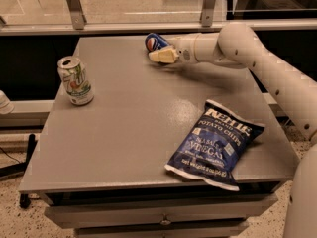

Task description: Pick pepsi can

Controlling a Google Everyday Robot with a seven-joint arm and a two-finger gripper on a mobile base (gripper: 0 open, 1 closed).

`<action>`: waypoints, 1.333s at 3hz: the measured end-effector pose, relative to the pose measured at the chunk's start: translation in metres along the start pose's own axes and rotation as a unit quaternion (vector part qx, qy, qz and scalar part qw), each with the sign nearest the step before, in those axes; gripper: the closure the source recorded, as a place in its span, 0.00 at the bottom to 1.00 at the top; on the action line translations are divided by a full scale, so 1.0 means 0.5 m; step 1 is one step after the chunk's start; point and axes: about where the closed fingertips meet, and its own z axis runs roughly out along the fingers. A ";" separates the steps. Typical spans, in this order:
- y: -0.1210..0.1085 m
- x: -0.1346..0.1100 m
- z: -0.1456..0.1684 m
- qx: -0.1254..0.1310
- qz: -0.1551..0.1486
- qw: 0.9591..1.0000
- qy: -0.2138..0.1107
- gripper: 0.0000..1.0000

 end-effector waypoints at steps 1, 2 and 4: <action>0.013 -0.026 -0.025 0.002 -0.022 1.000 -0.004 0.65; 0.029 -0.066 -0.062 -0.011 -0.038 0.999 -0.013 0.88; 0.063 -0.110 -0.105 -0.054 -0.048 0.997 -0.020 1.00</action>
Offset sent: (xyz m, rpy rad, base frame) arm -0.0431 -0.0175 0.0733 -0.0215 -0.0998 0.0903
